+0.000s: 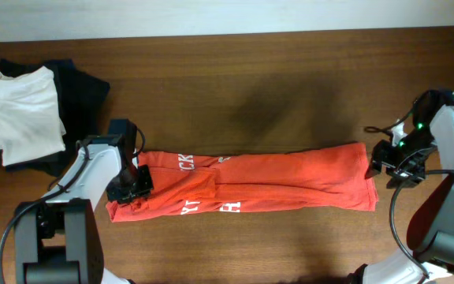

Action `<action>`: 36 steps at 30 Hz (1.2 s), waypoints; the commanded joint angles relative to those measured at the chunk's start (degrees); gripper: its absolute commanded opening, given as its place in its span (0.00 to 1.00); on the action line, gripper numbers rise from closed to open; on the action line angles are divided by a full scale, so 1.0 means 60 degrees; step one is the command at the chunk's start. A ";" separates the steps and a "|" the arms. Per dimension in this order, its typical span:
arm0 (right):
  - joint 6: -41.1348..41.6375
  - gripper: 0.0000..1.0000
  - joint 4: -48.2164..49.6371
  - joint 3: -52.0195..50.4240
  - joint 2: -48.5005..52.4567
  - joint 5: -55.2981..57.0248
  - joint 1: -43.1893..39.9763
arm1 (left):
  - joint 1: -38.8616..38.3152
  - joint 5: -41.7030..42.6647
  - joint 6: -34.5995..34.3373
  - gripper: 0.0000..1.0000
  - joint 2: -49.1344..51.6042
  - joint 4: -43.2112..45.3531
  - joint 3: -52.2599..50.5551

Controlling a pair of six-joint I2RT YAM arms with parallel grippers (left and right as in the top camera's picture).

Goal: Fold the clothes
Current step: 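Grasp the left and right ends of the folded strip with both grippers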

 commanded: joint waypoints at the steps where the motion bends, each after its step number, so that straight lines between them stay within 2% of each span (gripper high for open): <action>1: -0.0423 0.61 0.0477 -0.0710 -0.0044 -0.0087 -0.0044 | 0.0036 -0.0124 -0.0426 0.37 -0.0342 -0.0222 0.0747; 2: -0.0557 0.62 0.0860 -0.0954 -0.0040 -0.0098 -0.0044 | 0.0036 -0.0127 -0.0423 0.40 -0.0572 -0.0251 0.1020; 4: -0.0586 0.68 0.1690 -0.1359 -0.0033 -0.0117 -0.0044 | 0.0036 -0.0131 -0.0423 0.51 -0.0867 -0.0251 0.1173; 7: -0.1406 0.70 0.2874 -0.1963 -0.0029 -0.0124 -0.0044 | 0.0036 -0.0127 -0.0423 0.53 -0.0976 -0.0313 0.1169; 12: -0.1468 0.72 0.4229 -0.2167 0.0189 -0.0240 -0.0033 | 0.0033 -0.0127 -0.0423 0.54 -0.0976 -0.0433 0.1169; 16: -0.1461 0.65 0.5235 -0.2164 0.0189 -0.0845 -0.0036 | 0.0033 -0.0127 -0.0423 0.54 -0.0976 -0.0433 0.1169; 18: -0.1461 0.57 0.5737 -0.2164 0.0189 -0.0980 -0.0033 | 0.0033 -0.0127 -0.0423 0.54 -0.0976 -0.0433 0.1169; 20: -0.1461 0.53 0.6218 -0.2164 0.0189 -0.0980 -0.0033 | 0.0033 -0.0127 -0.0423 0.54 -0.0976 -0.0437 0.1169; 29: -0.1464 0.53 0.7056 -0.2175 0.0200 -0.1035 0.0583 | 0.0033 -0.0127 -0.0423 0.54 -0.0976 -0.0441 0.1169; 36: -0.1464 0.49 0.6940 -0.2240 0.0204 -0.0612 0.0586 | 0.0033 -0.0127 -0.0423 0.54 -0.0976 -0.0441 0.1169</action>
